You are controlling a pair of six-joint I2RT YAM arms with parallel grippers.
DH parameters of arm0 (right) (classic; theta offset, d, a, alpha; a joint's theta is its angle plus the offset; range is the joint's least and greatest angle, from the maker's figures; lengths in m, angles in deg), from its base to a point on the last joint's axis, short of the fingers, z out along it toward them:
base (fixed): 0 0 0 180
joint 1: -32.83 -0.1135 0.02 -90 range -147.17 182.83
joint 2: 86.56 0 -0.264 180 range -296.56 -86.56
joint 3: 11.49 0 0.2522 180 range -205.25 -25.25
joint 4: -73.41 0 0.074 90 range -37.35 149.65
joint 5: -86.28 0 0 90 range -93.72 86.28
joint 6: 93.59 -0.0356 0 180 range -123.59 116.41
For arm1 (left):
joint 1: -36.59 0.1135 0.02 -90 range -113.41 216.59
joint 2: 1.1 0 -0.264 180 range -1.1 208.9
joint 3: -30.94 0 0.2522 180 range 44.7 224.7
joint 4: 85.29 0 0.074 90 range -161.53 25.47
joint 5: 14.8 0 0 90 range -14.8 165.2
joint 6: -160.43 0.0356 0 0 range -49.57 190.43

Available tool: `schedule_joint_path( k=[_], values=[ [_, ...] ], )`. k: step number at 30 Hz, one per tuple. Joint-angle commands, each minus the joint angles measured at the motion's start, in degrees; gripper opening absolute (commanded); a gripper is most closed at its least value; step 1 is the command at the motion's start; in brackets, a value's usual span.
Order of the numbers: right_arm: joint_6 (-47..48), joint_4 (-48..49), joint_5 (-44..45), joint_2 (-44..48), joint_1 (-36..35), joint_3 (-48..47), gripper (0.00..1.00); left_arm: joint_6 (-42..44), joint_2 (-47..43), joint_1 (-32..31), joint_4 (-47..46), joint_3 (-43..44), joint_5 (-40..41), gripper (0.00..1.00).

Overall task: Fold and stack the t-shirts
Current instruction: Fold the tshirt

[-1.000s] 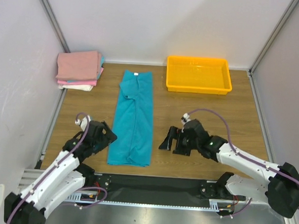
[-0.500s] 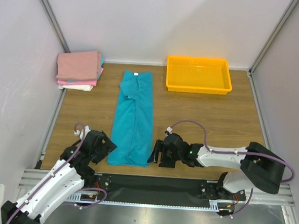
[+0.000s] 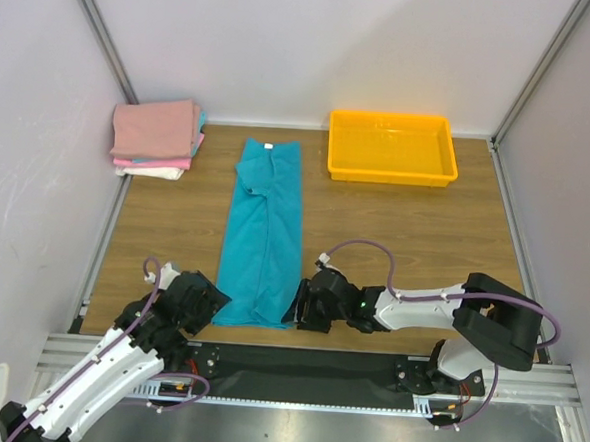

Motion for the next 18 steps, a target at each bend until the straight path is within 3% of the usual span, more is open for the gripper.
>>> schedule_joint_path(
  k=[1,6,8,14,18],
  values=[
    [-1.17,1.19,3.11,-1.06,-0.69,-1.86,0.56,-3.80,0.40,-1.82,3.63,-0.30,1.72,0.78],
    [-1.35,0.39,3.38,-1.41,-0.78,-2.04,0.50,-5.83,0.58,-3.58,5.56,0.14,3.13,0.72],
    [-1.35,0.04,4.86,-1.41,-0.78,-2.13,0.46,-6.79,0.76,-4.02,6.09,0.23,3.74,0.62],
    [-1.26,-0.48,5.66,-1.67,-0.78,-2.39,0.44,-7.41,1.54,-4.98,6.62,0.40,4.36,0.59],
    [-1.00,-0.57,5.92,-2.29,-0.78,-2.83,0.41,-7.59,2.16,-5.25,6.71,0.49,4.71,0.50]
  ],
)
